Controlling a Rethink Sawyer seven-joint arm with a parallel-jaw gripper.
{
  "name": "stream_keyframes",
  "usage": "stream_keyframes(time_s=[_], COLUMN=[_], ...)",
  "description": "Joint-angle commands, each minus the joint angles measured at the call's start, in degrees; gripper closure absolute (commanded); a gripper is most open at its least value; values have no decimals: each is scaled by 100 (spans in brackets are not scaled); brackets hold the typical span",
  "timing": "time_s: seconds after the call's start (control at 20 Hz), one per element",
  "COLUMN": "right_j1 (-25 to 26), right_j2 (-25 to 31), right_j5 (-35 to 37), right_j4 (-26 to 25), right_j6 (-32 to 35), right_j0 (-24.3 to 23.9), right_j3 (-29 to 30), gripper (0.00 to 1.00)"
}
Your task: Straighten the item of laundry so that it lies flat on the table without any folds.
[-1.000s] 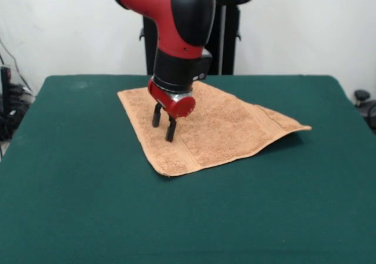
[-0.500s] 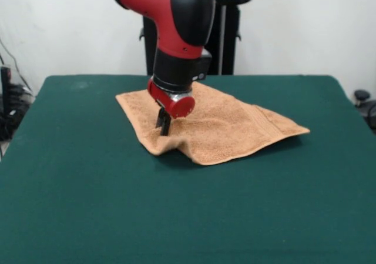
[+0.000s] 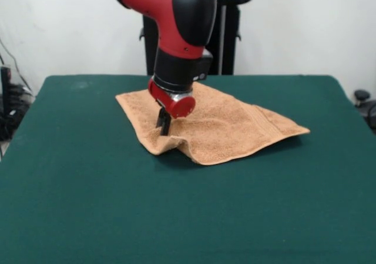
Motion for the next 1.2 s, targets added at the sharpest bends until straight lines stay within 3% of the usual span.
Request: stream_keyframes(time_s=[0.05,0.35,0.85,1.2], right_j1=[608,723,756,617], right_j2=[301,290,249,-127], right_j5=[-156,81,239,587], right_j4=[380,115,-28,-300], right_j6=[1155,681,395,106], right_j0=[243,-119,-320,-341], right_j3=[-122,-575,-934,-1381], gripper=[100,100,100,100])
